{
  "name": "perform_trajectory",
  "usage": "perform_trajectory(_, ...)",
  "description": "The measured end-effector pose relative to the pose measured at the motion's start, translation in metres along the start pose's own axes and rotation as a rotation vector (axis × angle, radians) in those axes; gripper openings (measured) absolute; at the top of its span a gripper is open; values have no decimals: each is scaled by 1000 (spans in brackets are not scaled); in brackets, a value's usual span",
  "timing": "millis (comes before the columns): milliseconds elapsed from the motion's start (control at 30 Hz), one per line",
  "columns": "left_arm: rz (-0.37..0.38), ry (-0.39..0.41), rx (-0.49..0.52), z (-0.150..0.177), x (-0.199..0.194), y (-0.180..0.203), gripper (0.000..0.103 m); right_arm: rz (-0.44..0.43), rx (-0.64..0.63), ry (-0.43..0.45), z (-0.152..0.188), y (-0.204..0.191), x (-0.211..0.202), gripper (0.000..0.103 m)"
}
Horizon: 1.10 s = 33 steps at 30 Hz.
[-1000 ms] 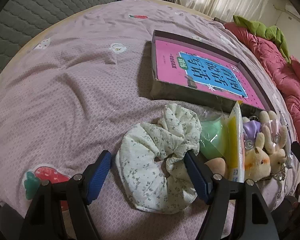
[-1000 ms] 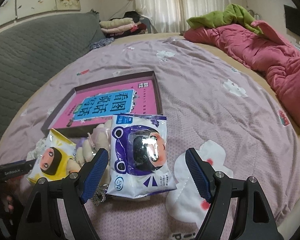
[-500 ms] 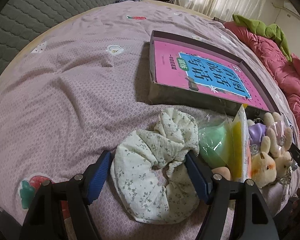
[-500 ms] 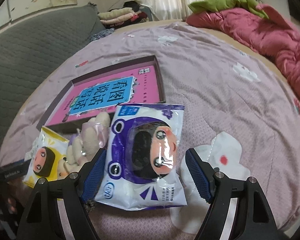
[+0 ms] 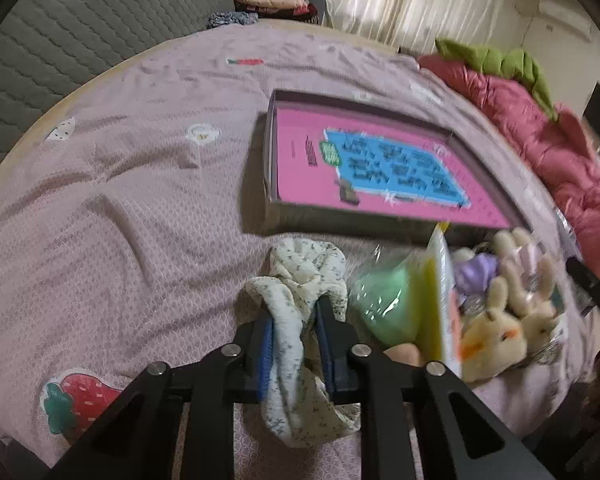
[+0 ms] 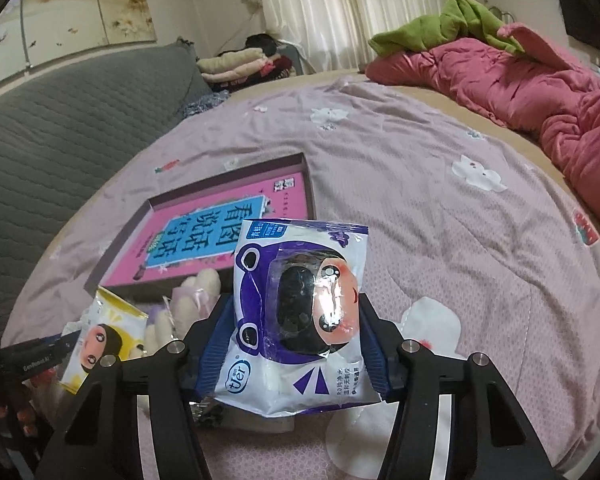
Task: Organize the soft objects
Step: 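Carry the scrunchie with the left tool while the right carries the wipe pack toward the box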
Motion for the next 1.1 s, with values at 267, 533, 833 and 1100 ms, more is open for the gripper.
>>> perform_trajectory(267, 54, 73, -17, -12, -21, 2, 12, -10, -57, 50, -8, -18, -12, 60)
perform_trajectory(533, 76, 25, -42, -5, -11, 0, 7, -20, -94, 55, -8, -28, -13, 60)
perform_trajectory(833, 103, 48, -30, -14, -17, 6, 1, -26, -85, 77, -10, -29, -15, 60)
perform_trajectory(1100, 122, 166, -17, -46, -53, 16, 1, -43, -107, 120, -19, -40, -22, 60)
Point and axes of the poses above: each gripper's, at about its wrist camera, not at the fingertips, and x roughly the way its jaws point, y to its right, z to its underside, the point moved 7 cm from there along x, roughly the way its jaws point, and after that the axes turned 2 degrees about -z, right-handed, at the moved point
